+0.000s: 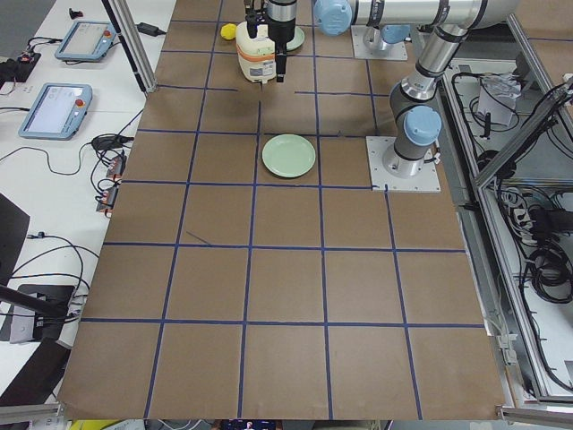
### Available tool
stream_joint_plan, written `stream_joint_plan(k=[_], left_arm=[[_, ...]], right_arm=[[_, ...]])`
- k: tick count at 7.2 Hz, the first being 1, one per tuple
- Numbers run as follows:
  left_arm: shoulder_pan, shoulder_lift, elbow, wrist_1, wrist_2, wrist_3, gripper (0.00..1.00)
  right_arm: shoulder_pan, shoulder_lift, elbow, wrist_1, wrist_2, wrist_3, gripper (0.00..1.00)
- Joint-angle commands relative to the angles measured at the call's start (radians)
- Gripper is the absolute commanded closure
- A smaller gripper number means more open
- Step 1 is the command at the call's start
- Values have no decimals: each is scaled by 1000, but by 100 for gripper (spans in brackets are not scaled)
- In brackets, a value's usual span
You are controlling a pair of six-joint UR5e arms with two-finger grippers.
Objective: Press rice cooker button
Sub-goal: 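Move the right gripper over the rice cooker lid toward its green button, then press down on the rice cooker's green lid button with the right gripper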
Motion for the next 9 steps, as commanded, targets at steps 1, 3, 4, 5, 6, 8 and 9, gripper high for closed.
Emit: stream_joint_plan(k=[1,3,4,5,6,8,9], left_arm=[[0,0,0,0,0,0,0],[0,0,0,0,0,0,0],[0,0,0,0,0,0,0],[0,0,0,0,0,0,0],[0,0,0,0,0,0,0],[0,0,0,0,0,0,0],[0,0,0,0,0,0,0]], right_arm=[[-1,15,1,-1,-3,-5,93],[-1,32,1,-15,-14,-2,93],[-1,41,3,-29,-17,-4,93],[-1,44,3,-31,-17,-2,93],[-1,46,4,-31,-19,-2,93],[-4,56,1,-47,-22,-4,93],[-7,56,3,-47,-29,-4,93]])
